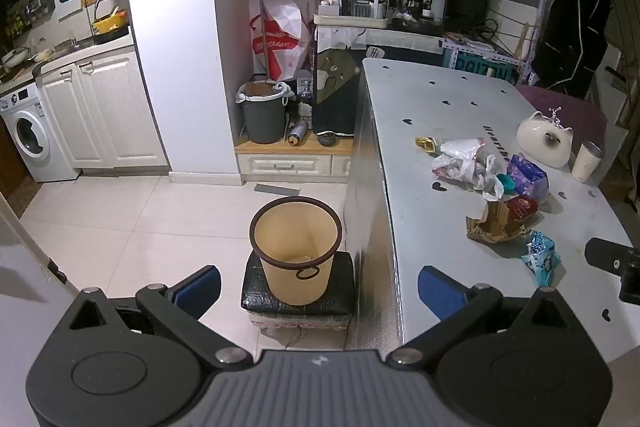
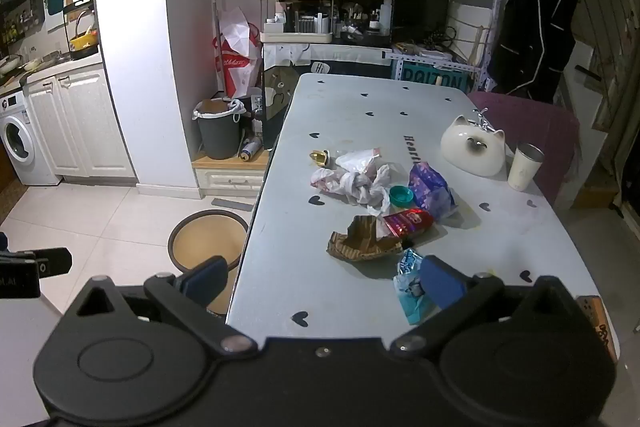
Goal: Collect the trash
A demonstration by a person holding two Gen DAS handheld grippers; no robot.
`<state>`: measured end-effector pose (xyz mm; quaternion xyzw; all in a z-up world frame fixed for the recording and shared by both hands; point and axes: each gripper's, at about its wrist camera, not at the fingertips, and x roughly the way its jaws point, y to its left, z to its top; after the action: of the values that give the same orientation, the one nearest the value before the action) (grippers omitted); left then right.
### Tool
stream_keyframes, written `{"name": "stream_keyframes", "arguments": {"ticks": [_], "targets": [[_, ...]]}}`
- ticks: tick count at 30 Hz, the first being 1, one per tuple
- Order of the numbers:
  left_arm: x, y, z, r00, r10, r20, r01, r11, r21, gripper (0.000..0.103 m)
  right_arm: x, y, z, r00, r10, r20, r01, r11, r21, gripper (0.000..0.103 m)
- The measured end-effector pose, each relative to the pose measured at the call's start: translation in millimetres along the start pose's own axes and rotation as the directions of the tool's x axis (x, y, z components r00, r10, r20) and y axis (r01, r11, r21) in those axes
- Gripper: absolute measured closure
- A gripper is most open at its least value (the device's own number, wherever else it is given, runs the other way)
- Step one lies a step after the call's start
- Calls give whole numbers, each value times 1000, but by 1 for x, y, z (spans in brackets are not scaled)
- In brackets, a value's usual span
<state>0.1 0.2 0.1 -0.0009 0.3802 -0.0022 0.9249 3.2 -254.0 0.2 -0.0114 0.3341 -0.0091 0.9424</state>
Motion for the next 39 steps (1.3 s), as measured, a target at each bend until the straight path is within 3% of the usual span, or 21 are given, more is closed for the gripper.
{"name": "stream_keyframes", "arguments": {"ticks": [39], "targets": [[0,-4,3,1000,-8,4,8,1000,2,0,-4,5,-1,1000,-11,3,11,1000,-9,0]]}}
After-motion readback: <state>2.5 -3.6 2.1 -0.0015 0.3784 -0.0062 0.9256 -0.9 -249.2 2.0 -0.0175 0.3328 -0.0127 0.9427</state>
